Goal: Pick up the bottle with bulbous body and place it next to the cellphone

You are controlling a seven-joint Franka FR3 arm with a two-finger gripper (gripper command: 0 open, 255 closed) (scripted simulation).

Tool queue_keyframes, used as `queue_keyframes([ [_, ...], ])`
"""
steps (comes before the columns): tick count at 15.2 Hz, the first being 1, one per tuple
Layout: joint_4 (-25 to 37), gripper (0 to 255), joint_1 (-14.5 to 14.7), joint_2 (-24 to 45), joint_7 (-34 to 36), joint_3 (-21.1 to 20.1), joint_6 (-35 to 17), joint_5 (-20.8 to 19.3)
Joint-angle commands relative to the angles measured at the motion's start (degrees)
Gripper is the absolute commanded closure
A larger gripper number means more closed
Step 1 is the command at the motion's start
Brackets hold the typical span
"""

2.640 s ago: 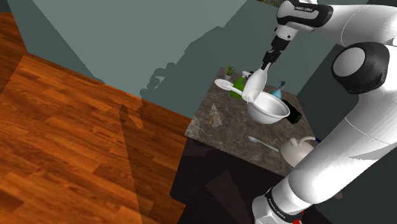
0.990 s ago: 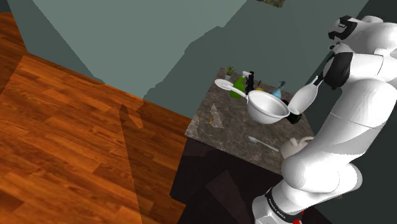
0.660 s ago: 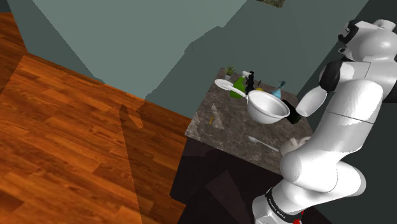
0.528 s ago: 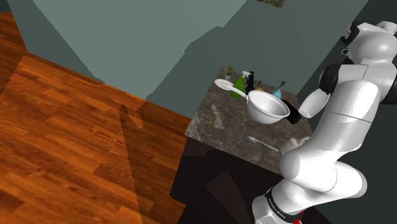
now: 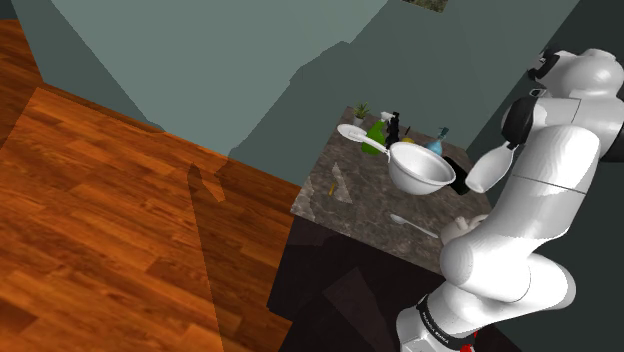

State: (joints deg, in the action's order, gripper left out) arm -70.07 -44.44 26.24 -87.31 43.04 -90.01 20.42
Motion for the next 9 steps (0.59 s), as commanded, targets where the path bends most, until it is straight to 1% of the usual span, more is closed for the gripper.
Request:
queue_keyframes([
  [1, -2.5, 255, 0.7, -0.5, -0.2, 0.1, -2.0, -0.3],
  [9, -9.9, 255, 2.6, -1.3, -0.8, 0.1, -8.6, -0.6],
])
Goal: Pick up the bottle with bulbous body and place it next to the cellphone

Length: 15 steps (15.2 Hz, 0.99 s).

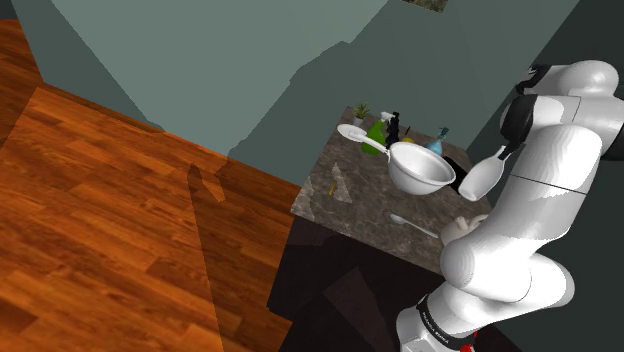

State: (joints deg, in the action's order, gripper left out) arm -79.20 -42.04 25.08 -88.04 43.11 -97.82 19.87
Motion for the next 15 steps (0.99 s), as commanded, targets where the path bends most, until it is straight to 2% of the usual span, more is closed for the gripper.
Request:
queue_keyframes([
  [1, -1.6, 255, 0.3, -0.1, -0.2, 0.0, -1.5, 0.0],
  [13, -9.9, 255, 1.3, 1.0, -1.7, -0.8, -10.4, 1.3],
  [15, -9.9, 255, 1.3, 1.0, -1.7, -0.8, -10.4, 1.3],
])
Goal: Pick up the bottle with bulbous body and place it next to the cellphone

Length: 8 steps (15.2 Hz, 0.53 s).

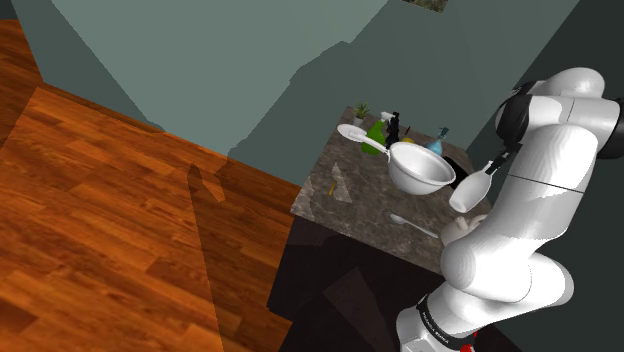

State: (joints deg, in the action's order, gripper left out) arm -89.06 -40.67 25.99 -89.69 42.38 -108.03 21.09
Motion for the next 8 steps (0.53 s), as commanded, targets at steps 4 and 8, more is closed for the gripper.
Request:
queue_keyframes([
  [4, 0.0, 255, 0.0, 0.1, 0.0, 0.0, -0.2, 0.1],
  [8, 0.0, 0, 0.0, 0.1, 0.0, 0.0, -0.2, 0.1],
])
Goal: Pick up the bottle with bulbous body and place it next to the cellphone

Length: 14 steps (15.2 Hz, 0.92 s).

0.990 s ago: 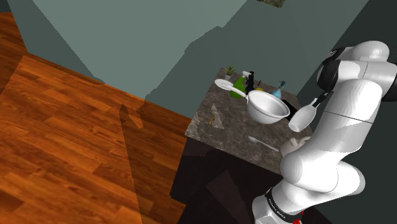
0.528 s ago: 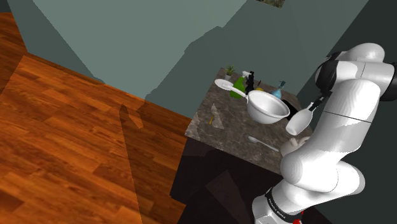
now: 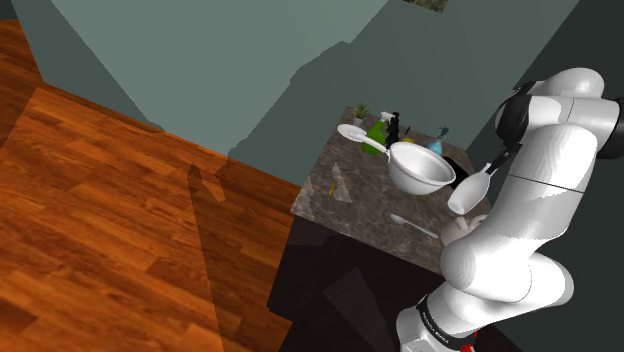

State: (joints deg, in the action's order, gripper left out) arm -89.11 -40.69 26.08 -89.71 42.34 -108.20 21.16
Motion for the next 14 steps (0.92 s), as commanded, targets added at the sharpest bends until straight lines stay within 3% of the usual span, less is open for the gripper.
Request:
queue_keyframes([
  [1, 0.0, 0, 0.0, 0.0, 0.0, 0.0, 0.0, 0.0],
  [4, 0.0, 0, 0.0, 0.0, 0.0, 0.0, 0.0, 0.0],
  [8, 5.9, 0, -0.7, -1.2, 1.0, 0.7, 6.6, -1.2],
  [14, 5.9, 0, -0.7, -1.2, 1.0, 0.7, 6.6, -1.2],
])
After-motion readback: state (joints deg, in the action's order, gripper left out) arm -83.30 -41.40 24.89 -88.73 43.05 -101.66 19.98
